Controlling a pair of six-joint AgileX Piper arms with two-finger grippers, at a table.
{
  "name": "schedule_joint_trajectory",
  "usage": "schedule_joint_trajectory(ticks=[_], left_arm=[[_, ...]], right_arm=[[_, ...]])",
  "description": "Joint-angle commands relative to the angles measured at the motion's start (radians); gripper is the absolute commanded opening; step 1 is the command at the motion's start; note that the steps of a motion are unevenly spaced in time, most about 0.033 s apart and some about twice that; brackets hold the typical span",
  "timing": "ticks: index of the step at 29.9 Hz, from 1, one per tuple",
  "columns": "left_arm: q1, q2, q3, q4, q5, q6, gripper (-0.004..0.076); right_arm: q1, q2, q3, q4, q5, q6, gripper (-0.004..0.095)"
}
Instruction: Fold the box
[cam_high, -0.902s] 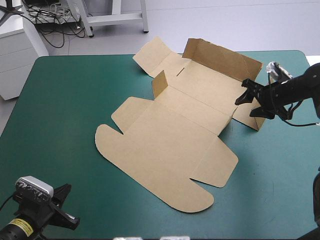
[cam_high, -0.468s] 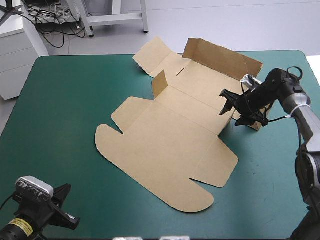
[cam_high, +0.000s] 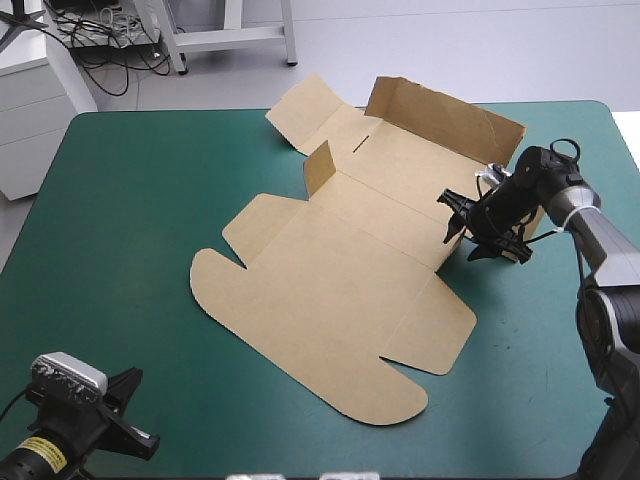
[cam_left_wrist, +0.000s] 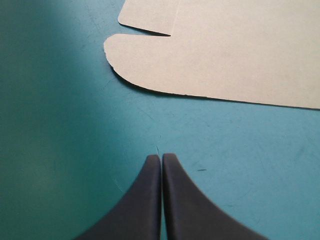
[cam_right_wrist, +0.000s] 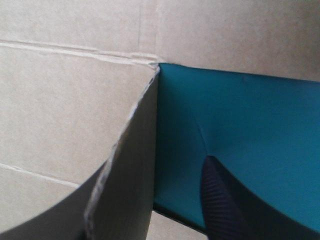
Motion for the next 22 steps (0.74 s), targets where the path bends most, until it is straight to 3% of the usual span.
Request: schedule_joint_trajectory(ticks=[1, 3, 9, 16, 22], left_arm=[[-0.006, 0.011, -0.032, -0.004, -0.067, -0.01, -0.001], [-0.006, 0.011, -0.032, -0.004, -0.067, -0.01, -0.001], [-0.006, 0.011, -0.032, -0.004, -0.067, -0.01, -0.001], [-0.006, 0.011, -0.032, -0.004, -0.067, -0.01, -0.001], [-0.006, 0.011, -0.032, -0.004, -0.067, -0.01, -0.001]], right_arm=[[0.039, -0.039, -0.03, -0.046, -0.002, 0.009, 0.0201], [0.063, -0.035, -0.03, -0.085, -0.023, 0.017, -0.0003], [0.083, -0.036, -0.036, -0.124, -0.054, 0.03, 0.0], [0.083, -0.036, -0.119, -0.254, 0.037, -0.009, 0.0], [0.081, -0.036, -0.192, -0.294, 0.081, -0.075, 0.0]])
